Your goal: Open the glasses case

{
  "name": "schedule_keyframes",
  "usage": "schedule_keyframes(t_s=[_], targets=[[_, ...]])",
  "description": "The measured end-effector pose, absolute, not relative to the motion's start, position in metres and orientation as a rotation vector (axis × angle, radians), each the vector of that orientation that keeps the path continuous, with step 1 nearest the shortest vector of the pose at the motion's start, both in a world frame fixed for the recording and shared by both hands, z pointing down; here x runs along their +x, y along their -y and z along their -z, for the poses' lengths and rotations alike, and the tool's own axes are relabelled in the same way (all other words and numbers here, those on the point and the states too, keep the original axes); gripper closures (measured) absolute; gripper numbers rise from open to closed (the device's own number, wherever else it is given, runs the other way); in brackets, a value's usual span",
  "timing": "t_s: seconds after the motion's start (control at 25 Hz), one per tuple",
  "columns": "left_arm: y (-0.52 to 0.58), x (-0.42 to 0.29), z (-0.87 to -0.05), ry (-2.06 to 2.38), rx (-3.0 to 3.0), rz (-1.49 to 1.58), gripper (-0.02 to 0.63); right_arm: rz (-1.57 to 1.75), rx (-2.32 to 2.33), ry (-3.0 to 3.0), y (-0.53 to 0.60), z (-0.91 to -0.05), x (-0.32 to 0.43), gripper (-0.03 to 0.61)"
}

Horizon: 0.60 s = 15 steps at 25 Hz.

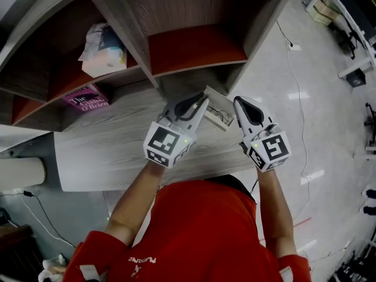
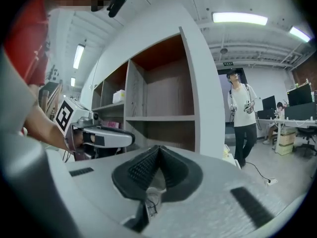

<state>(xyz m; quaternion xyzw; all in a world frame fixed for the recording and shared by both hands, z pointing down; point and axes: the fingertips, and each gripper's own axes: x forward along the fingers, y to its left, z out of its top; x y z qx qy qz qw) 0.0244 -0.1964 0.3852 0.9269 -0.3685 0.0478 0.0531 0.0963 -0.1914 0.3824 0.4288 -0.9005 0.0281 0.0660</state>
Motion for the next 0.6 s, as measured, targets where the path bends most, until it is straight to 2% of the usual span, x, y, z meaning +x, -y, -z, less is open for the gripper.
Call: schedule_keyframes(t_s=[0.32, 0.6], targets=[[0.181, 0.021, -0.342, 1.158, 2.873, 0.044, 0.598, -0.034, 1.330, 2.803, 0.171, -0.347, 0.086, 0.572], [0.173, 0.021, -0.317, 1.145, 2.895, 0.058, 0.603, 0.007, 1.352, 2.835, 0.158, -0.327, 0.081, 0.574]])
